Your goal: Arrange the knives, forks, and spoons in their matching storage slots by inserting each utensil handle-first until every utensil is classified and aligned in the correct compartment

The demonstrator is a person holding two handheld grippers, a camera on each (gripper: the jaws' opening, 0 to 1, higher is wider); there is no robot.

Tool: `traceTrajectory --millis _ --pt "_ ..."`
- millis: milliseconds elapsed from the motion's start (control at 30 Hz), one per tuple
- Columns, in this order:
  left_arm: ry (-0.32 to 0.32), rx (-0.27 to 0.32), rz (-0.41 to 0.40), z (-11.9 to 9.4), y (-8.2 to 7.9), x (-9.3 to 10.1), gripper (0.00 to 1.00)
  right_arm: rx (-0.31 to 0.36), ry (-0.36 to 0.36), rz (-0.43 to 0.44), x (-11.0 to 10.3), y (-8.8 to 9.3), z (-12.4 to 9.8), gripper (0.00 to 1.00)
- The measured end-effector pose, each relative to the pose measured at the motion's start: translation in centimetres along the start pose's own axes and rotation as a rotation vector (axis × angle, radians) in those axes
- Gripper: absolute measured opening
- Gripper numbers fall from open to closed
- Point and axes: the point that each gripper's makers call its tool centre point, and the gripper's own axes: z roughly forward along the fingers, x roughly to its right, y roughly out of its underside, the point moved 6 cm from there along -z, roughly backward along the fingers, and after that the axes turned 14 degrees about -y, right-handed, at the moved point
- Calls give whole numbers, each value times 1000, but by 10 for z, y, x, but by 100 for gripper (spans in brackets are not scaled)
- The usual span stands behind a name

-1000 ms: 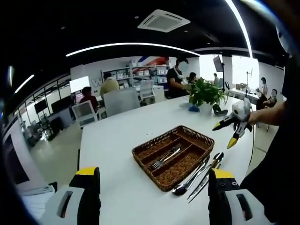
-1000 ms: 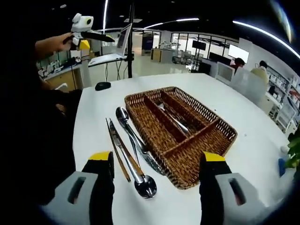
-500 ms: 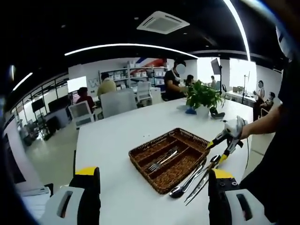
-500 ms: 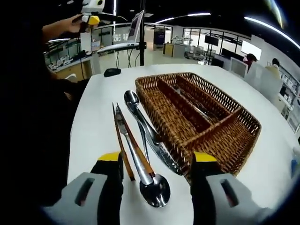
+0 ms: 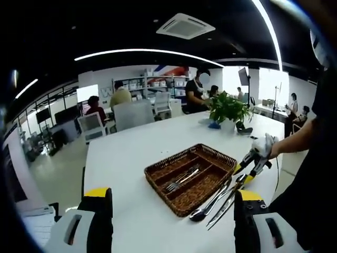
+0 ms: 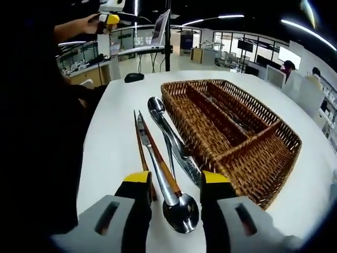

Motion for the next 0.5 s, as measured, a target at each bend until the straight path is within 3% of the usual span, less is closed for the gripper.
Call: traceTrajectory --millis 200,300,433,500 --pt "9 -2 4 0 0 3 100 -45 -45 21 8 15 17 22" --pt "13 -4 7 -1 2 4 100 -26 -45 21 10 10 18 21" --pt "4 -13 7 -4 5 1 100 -36 -114 17 1 11 19 7" --pt "-1 -13 7 -5 4 -1 100 -44 -113 8 1 10 20 6"
